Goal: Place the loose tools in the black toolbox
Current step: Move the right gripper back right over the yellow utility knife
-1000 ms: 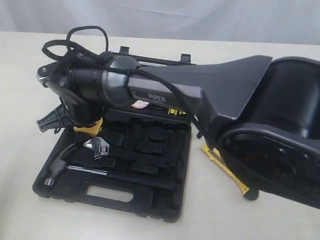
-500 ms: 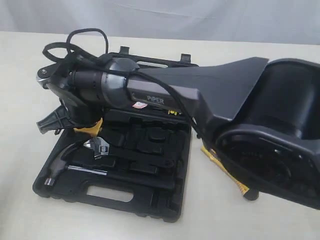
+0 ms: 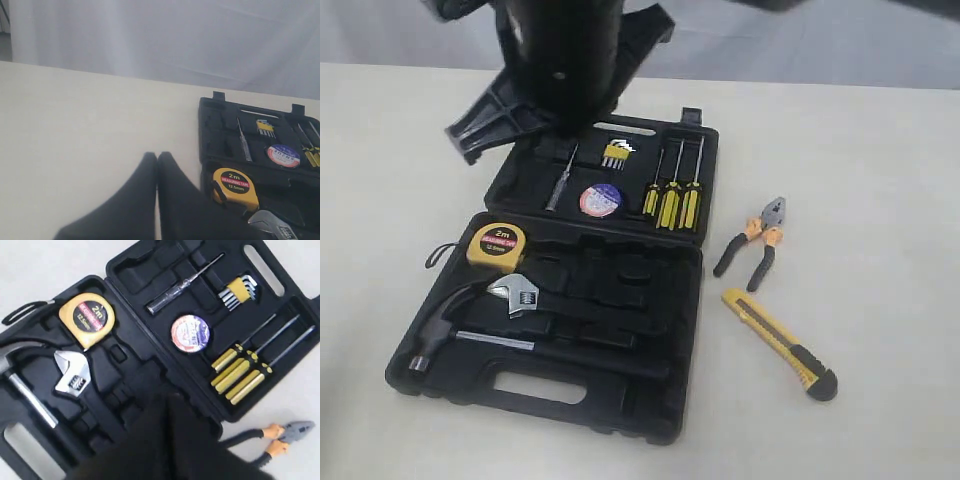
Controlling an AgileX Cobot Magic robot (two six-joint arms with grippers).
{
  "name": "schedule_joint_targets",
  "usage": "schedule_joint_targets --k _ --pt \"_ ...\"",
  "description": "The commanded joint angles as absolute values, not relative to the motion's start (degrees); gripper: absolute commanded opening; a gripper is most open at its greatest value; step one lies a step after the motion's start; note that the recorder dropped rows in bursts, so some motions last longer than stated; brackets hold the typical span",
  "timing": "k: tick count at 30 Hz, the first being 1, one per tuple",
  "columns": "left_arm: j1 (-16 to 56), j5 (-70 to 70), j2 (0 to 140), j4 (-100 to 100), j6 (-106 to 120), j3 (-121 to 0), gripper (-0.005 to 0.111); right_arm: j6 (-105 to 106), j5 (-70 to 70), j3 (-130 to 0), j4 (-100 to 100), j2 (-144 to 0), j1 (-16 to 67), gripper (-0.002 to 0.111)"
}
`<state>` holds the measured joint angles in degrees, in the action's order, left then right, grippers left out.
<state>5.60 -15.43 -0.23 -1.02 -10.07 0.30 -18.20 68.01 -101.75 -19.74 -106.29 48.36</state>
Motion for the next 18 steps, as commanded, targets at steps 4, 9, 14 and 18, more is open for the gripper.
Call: schedule_joint_targets --k 4,9,14,18 --pt "5.9 -15.5 0.0 -1.3 -10.0 0.0 0.000 -17.2 70.0 -80.5 -19.6 -85.1 47.4 -0.001" --pt "5.9 -15.5 0.0 -1.3 -10.0 0.0 0.000 -20.1 70.0 -66.2 -19.6 -75.4 47.4 -0.001" --pt "5.9 -15.5 0.0 -1.3 -10.0 0.0 0.000 -21.1 67.1 -53.5 -19.7 -69.0 47.4 -0.001" --pt "5.9 -15.5 0.0 -1.3 -10.0 0.0 0.000 -24.7 61.9 -47.1 -19.8 -67.1 47.4 -0.001"
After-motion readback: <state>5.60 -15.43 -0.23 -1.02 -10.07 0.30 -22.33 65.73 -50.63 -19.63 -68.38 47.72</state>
